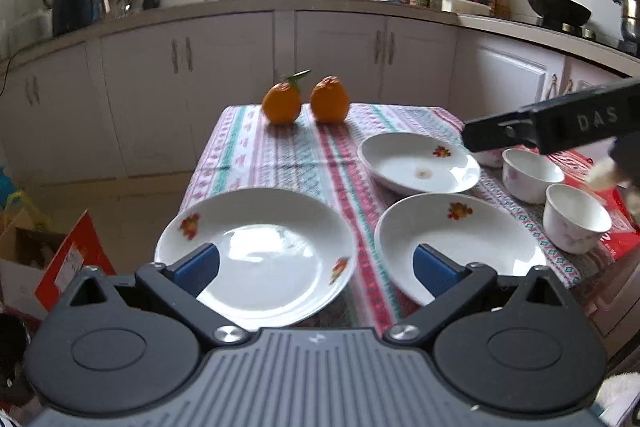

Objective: Organize plates and bowls

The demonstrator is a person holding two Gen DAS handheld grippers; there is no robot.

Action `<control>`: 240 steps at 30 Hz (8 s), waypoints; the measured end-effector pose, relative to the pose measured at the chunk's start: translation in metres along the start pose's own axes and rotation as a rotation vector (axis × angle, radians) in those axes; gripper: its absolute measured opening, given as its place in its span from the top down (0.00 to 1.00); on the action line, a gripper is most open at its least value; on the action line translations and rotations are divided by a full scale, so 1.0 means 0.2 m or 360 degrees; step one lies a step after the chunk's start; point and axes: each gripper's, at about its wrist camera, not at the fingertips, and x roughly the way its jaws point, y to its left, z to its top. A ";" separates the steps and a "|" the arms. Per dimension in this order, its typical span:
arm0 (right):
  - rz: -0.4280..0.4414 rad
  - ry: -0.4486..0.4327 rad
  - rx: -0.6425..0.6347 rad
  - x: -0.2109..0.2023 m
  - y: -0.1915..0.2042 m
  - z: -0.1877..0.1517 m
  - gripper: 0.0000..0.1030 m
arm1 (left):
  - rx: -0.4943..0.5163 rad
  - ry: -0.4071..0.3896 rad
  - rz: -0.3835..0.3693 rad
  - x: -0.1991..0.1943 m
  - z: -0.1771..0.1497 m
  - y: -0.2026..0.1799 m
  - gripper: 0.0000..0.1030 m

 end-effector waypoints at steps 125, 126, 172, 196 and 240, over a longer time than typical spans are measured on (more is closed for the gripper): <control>0.0580 0.0400 -0.0065 0.53 -0.19 0.27 0.00 | 0.0328 0.0147 -0.0390 0.27 0.04 0.21 0.01; 0.0556 0.0394 -0.0057 0.49 -0.20 0.23 0.00 | 0.0332 0.0141 -0.0393 0.26 0.03 0.18 0.01; 0.0690 0.0834 0.0360 0.58 -0.65 -0.21 0.32 | 0.0540 0.0276 -0.0726 0.39 -0.15 -0.33 0.01; 0.0785 0.0832 0.0430 0.56 -0.65 -0.19 0.31 | 0.0540 0.0317 -0.0729 0.38 -0.14 -0.29 0.02; 0.1048 0.0837 0.0099 1.22 -0.14 0.39 0.31 | 0.0311 0.0255 -0.0349 0.45 0.10 0.32 0.02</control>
